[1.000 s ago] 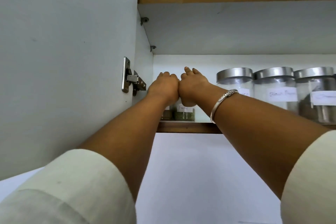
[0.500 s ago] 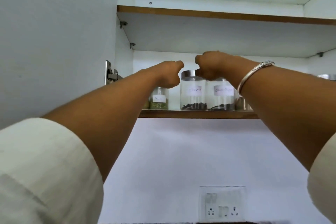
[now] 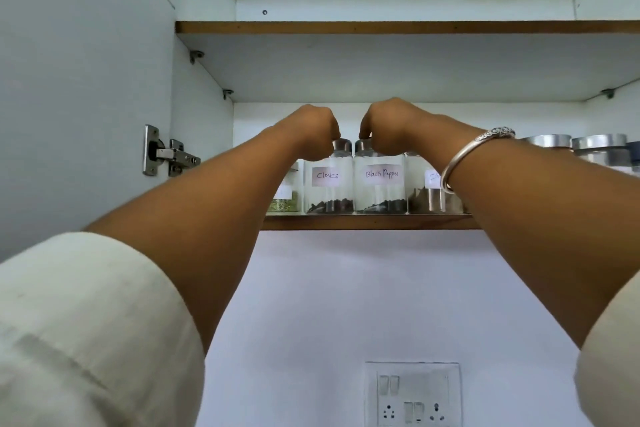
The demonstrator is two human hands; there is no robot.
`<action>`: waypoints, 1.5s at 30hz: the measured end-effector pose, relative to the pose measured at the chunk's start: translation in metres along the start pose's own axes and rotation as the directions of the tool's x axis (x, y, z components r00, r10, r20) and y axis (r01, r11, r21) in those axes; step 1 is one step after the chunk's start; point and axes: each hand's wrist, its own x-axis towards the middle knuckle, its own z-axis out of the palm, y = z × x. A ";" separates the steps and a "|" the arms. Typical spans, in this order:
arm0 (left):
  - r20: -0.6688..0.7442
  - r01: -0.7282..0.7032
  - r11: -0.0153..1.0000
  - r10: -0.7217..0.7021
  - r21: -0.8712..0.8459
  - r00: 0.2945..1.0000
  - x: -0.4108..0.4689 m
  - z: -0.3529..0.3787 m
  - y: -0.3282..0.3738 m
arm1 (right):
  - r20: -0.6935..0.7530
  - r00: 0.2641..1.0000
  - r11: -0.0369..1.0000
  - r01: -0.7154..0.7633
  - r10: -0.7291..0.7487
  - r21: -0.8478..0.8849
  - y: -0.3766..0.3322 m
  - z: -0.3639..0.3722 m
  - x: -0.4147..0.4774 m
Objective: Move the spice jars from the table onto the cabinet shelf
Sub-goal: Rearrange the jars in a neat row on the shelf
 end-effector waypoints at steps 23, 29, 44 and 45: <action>0.104 0.059 0.997 -0.065 0.056 0.992 0.051 0.072 -0.040 | 0.021 1.000 0.997 -0.016 0.018 -0.081 0.000 0.071 0.083; 0.126 0.042 0.986 -0.063 0.160 0.990 0.072 0.095 -0.048 | 0.026 0.999 0.991 -0.024 0.027 -0.128 0.003 0.092 0.114; 0.388 0.073 0.967 -0.166 0.245 0.907 0.091 0.122 -0.057 | 0.112 0.992 0.964 0.090 -0.064 -0.248 0.009 0.118 0.144; 0.395 0.066 0.963 -0.170 0.261 0.903 0.090 0.124 -0.056 | 0.121 0.990 0.963 0.095 -0.066 -0.252 0.010 0.119 0.144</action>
